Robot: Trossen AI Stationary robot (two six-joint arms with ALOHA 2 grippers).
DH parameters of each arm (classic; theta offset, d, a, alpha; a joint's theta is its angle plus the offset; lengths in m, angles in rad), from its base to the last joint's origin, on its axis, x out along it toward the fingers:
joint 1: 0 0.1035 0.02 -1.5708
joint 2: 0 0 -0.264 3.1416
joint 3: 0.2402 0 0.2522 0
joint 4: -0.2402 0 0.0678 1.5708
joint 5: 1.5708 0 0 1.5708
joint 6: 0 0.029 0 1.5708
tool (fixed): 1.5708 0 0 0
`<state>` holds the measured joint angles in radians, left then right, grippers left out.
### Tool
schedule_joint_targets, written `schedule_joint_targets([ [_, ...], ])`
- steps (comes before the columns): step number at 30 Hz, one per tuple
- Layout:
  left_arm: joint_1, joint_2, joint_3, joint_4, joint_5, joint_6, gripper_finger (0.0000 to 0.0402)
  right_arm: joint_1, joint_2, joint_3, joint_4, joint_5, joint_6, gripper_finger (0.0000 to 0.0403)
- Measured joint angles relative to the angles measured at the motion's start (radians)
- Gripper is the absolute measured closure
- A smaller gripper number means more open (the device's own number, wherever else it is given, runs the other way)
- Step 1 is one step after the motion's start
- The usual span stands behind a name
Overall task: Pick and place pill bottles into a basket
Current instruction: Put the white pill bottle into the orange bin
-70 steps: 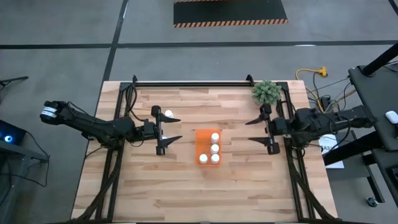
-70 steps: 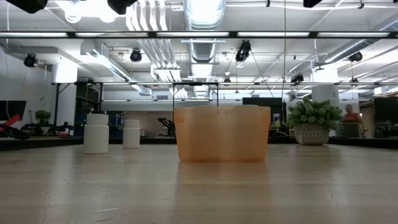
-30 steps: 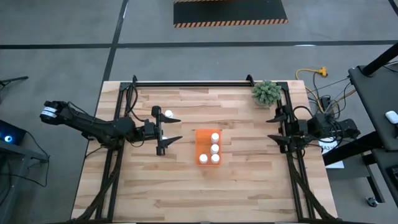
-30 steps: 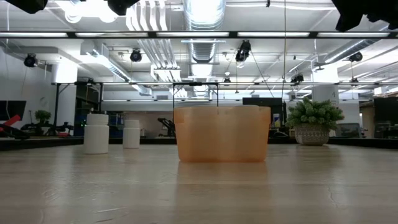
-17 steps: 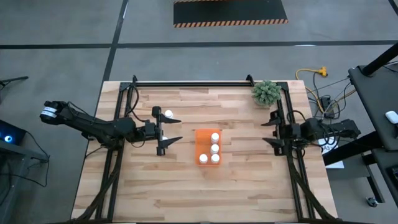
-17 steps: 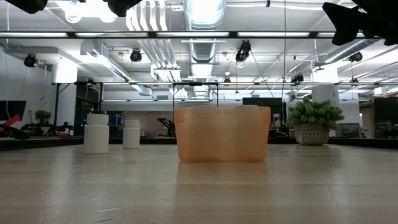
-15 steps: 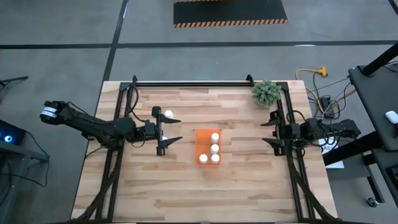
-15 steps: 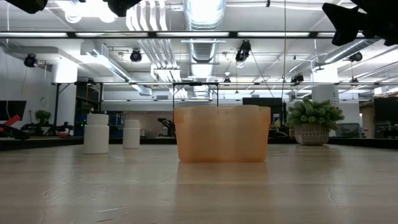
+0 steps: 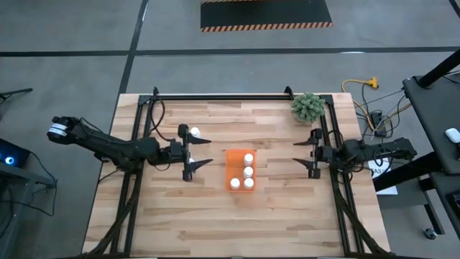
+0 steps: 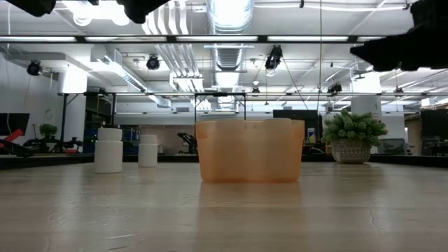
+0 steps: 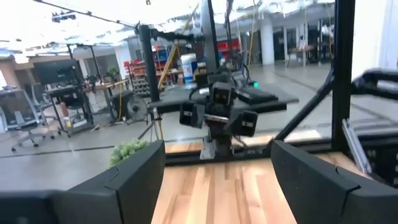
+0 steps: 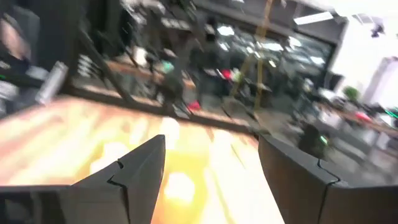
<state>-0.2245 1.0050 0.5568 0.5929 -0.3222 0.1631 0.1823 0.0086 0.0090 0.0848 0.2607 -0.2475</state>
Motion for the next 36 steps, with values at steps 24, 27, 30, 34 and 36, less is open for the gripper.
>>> schedule_joint_targets([
  [24, 0.0, 0.054, 0.0, 0.0, 0.0, 0.0, 0.0127, 0.001, 0.13, 0.002, -0.035, 0.056, -0.122, 0.0147],
  [27, 0.0, 0.064, 0.003, -0.008, 0.002, 0.001, 0.0127, 0.001, 0.13, 0.002, -0.035, 0.056, -0.126, 0.0148],
  [30, 0.0, 0.061, 0.01, -0.012, 0.014, 0.013, 0.0127, 0.001, 0.131, 0.002, -0.035, 0.056, -0.112, 0.0151],
  [34, 0.0, 0.06, 0.056, -0.114, 0.03, 0.035, 0.0127, 0.001, 0.13, 0.002, -0.035, 0.056, -0.064, 0.0156],
  [36, 0.0, 0.059, 0.101, -0.21, 0.03, 0.034, 0.0127, 0.001, 0.13, 0.002, -0.035, 0.056, -0.04, 0.0156],
])
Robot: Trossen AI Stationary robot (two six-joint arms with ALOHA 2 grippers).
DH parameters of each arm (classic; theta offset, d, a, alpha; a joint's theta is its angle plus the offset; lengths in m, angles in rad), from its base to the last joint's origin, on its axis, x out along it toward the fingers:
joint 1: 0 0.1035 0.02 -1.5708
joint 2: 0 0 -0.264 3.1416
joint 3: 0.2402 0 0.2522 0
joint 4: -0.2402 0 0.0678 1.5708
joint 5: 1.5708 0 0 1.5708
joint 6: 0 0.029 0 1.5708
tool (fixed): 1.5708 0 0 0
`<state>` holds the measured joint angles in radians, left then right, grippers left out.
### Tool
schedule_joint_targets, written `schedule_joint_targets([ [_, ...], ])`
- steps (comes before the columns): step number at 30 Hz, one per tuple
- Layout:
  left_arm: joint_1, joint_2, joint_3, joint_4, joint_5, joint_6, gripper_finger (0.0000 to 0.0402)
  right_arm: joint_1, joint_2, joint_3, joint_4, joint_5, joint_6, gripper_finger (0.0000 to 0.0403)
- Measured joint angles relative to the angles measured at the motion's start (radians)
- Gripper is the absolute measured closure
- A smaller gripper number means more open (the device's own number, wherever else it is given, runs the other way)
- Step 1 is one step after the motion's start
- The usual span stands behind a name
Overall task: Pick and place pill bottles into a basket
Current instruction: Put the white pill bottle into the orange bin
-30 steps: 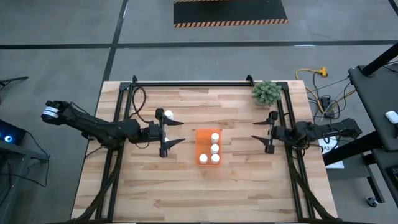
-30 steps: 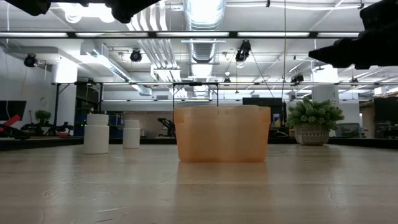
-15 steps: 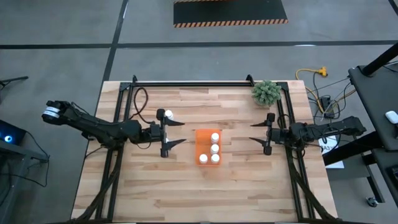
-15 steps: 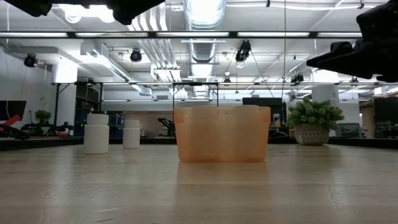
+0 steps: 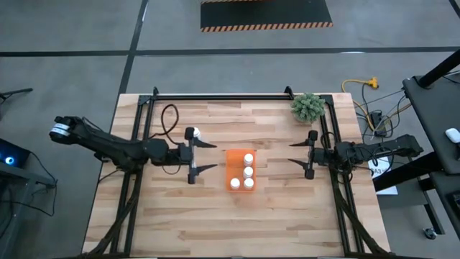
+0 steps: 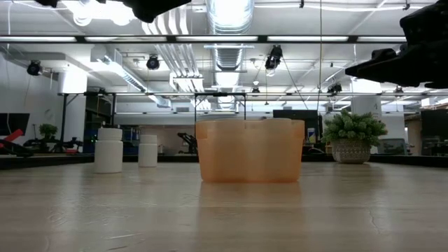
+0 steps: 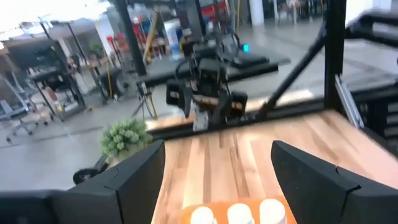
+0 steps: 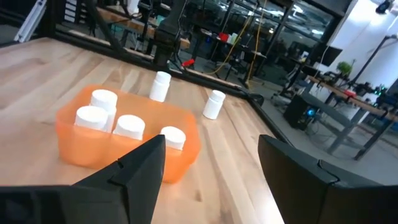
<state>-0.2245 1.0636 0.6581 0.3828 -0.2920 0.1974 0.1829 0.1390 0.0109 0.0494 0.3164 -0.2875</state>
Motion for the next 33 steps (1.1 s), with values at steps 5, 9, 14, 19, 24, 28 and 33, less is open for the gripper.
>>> schedule_joint_targets([
  [5, -0.001, 0.008, 0.116, -0.275, 0.002, -0.032, 0.0127, 0.0, 0.0, 0.0, 0.0, 0.0, 0.023, 0.0153],
  [9, -0.008, 0.007, 0.185, -0.448, 0.002, -0.034, 0.0127, 0.0, 0.0, 0.0, 0.0, 0.0, 0.025, 0.0149],
  [14, -0.02, 0.007, 0.221, -0.554, 0.0, -0.035, 0.0127, 0.0, 0.0, 0.0, 0.0, 0.0, 0.025, 0.0147],
  [19, -0.035, 0.021, 0.232, -0.619, 0.001, -0.038, 0.0127, 0.0, 0.0, 0.0, 0.0, -0.001, 0.023, 0.0152],
  [24, -0.038, 0.034, 0.233, -0.651, -0.019, -0.077, 0.0127, 0.0, 0.0, 0.0, 0.0, -0.001, 0.023, 0.0154],
  [28, -0.038, 0.044, 0.249, -0.753, -0.072, -0.177, 0.0127, 0.0, 0.0, 0.0, 0.0, -0.001, 0.023, 0.0149],
  [33, -0.038, 0.06, 0.282, -0.89, -0.082, -0.319, 0.0127, 0.0, 0.0, 0.0, 0.0, -0.001, 0.025, 0.0148],
])
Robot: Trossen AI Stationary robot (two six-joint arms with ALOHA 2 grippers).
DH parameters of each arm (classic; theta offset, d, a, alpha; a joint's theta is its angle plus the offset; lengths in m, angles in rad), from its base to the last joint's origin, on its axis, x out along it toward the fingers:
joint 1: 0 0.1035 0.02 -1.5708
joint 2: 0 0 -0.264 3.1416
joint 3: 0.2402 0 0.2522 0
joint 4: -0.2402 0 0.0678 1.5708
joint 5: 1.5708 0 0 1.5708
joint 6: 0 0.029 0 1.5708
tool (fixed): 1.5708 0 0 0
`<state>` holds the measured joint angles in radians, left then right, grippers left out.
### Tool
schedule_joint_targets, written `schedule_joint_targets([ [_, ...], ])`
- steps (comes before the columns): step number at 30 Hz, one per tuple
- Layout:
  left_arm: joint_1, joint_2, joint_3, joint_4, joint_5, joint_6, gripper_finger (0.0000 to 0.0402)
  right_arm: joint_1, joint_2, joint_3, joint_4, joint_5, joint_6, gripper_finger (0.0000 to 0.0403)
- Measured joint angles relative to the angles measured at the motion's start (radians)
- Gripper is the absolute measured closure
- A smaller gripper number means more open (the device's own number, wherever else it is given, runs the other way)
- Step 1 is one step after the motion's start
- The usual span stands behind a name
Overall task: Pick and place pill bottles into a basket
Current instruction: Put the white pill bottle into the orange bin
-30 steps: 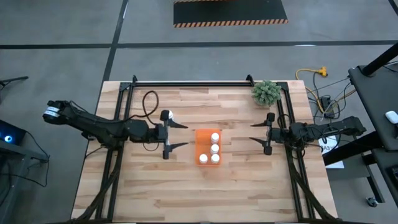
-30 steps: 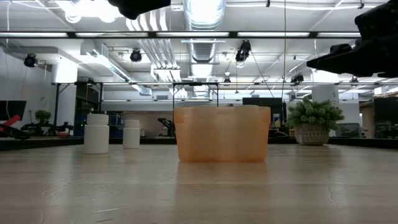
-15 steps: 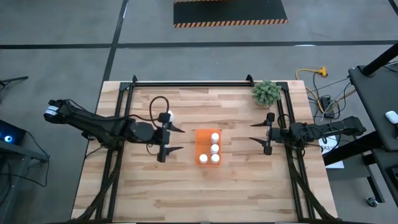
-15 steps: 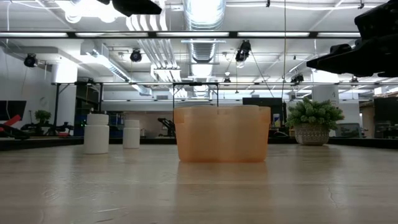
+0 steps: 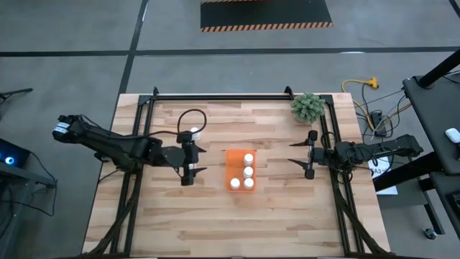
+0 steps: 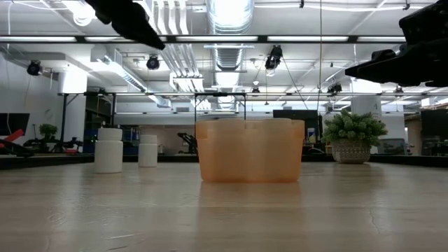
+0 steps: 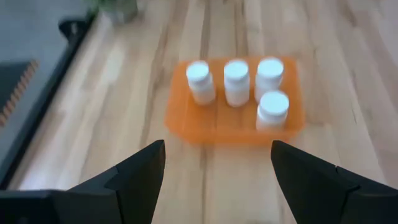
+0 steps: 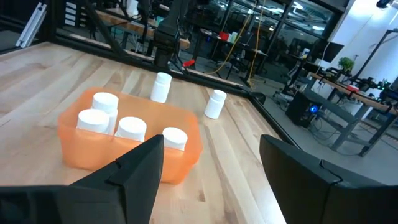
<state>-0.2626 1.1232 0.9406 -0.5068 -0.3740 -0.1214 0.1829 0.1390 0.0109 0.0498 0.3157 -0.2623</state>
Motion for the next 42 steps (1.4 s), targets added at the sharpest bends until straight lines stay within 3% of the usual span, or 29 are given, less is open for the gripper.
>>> schedule_joint_targets([
  [11, 0.0, 0.111, 0.139, -0.286, -0.061, -0.295, 0.0127, 0.0, 0.0, 0.0, 0.0, 0.0, -0.001, 0.015],
  [27, 0.001, 0.233, 0.183, -0.455, -0.095, -0.653, 0.0127, 0.0, 0.001, 0.0, 0.0, 0.0, -0.001, 0.0151],
  [42, 0.001, 0.222, 0.178, -0.478, -0.095, -0.742, 0.0127, 0.0, 0.001, 0.0, 0.0, 0.0, 0.0, 0.0153],
])
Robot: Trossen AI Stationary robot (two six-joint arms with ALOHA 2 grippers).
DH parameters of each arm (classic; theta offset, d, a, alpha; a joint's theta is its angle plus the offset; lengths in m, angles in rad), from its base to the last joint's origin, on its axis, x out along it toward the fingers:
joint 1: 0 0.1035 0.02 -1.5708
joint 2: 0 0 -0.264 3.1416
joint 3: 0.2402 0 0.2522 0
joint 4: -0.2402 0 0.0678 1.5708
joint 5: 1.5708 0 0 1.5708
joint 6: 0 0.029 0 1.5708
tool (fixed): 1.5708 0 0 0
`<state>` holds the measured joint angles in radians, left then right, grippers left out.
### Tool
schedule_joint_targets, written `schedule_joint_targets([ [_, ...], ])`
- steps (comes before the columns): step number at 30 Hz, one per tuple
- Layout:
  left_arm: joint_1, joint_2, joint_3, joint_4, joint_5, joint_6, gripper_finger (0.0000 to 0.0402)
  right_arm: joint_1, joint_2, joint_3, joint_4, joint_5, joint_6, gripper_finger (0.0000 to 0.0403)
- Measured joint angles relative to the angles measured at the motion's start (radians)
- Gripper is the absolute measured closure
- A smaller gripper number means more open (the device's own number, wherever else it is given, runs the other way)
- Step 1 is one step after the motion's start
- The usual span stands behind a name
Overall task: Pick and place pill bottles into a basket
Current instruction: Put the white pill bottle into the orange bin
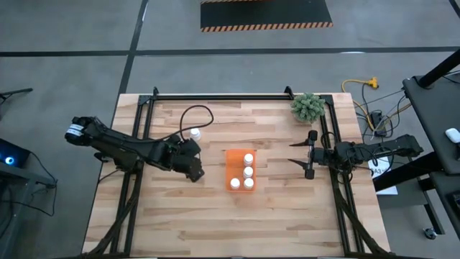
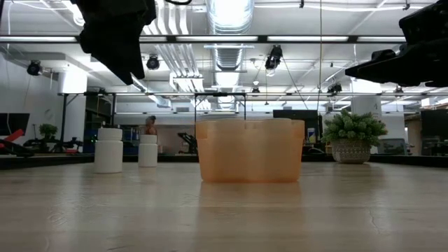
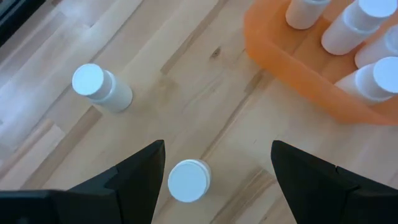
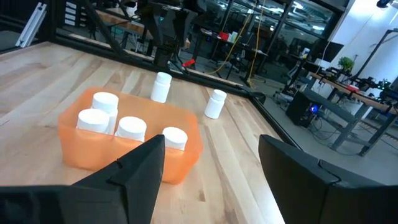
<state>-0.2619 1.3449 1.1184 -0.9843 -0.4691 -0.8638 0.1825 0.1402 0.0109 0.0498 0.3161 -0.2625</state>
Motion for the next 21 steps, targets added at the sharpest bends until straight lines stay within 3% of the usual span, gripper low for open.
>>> schedule_joint_targets([
  [21, 0.014, 0.009, -0.018, -0.11, 0.052, -0.126, 0.0127, 0.0, 0.0, 0.0, 0.0, 0.0, 0.0, 0.0155],
])
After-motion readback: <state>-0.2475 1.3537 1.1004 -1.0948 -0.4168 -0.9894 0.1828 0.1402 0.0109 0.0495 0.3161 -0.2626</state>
